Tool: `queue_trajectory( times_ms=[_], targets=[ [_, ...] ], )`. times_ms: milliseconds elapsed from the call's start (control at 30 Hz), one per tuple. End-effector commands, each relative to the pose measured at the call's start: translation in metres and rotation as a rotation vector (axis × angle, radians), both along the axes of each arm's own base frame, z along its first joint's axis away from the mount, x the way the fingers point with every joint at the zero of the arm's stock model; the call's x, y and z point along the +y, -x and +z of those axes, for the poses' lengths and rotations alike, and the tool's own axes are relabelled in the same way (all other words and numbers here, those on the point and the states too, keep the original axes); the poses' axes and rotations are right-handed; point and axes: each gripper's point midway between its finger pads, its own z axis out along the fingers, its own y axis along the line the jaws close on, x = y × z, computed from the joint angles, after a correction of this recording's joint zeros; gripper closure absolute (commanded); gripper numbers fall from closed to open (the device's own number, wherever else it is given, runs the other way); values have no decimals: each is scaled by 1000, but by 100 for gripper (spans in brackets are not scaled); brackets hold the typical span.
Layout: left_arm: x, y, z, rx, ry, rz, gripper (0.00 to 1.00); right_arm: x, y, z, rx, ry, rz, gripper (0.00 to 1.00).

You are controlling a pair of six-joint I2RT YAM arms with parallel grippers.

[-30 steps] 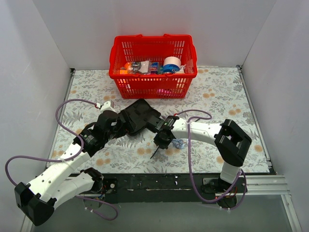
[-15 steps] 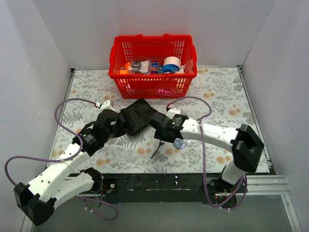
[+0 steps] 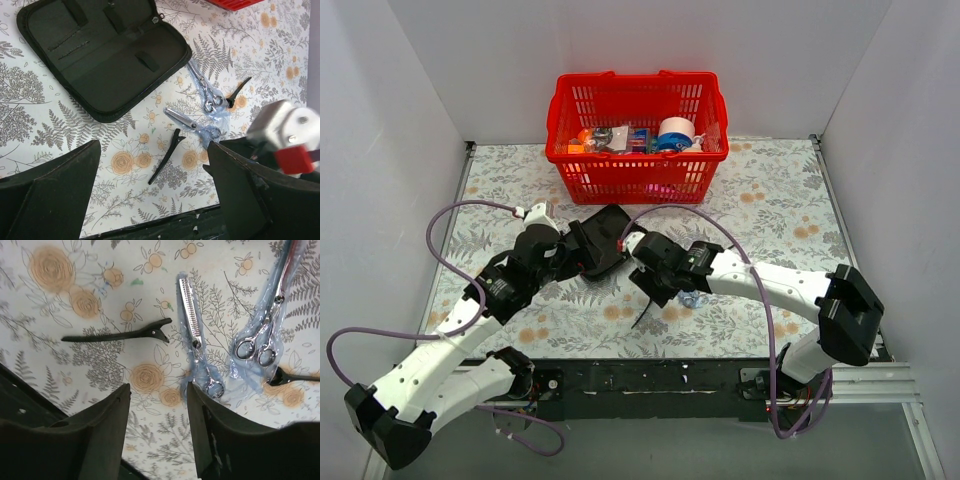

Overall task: Sort the hair-cutting tools
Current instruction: Place the haircut tool in the hairdressing tool bag, then pick up the haircut tool at the center of the board.

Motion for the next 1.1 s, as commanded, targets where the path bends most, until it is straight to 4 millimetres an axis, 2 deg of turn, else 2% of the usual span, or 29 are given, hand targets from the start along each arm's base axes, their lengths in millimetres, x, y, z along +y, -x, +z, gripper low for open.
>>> queue_trajectory(
  times_ms=[0, 67, 167, 233, 367, 467, 600, 767, 900, 933, 967, 1033, 1067],
  targets=[
    [-5, 0, 34, -100, 24, -59, 10, -7, 3, -8, -76, 64, 296, 44],
    [-4, 0, 34, -100, 11, -66, 9, -4, 1, -8, -127, 47, 383, 41],
    [-3, -2, 34, -101, -11, -71, 9, 6, 6, 2, -178, -11, 522, 37],
    [-4, -2, 33, -102, -20, -81, 7, 12, 18, 2, -175, -61, 627, 34],
    [-7, -5, 30, -96, -28, -91, 5, 24, 22, 5, -231, -111, 749, 30],
    [-7, -6, 27, -90, -32, -88, 2, 31, 25, 0, -202, -96, 832, 29],
    [-5, -7, 28, -91, -34, -70, 2, 34, 27, -22, -192, -43, 975, 30],
    [-3, -5, 30, -98, -24, -64, 2, 40, 18, -22, -237, -60, 1062, 30],
    [-4, -2, 32, -107, -12, -74, 2, 47, 20, -23, -212, -86, 1153, 30],
    [-3, -2, 31, -109, -16, -74, 2, 47, 20, -25, -201, -79, 1164, 31],
    [-2, -2, 31, -110, -18, -74, 2, 42, 22, -35, -149, -52, 1178, 31],
    [-1, -2, 30, -111, -22, -74, 2, 47, 21, -34, -134, -62, 1192, 32],
    [-1, -1, 32, -120, -19, -73, 2, 47, 21, -40, -117, -59, 1197, 32]
  ],
)
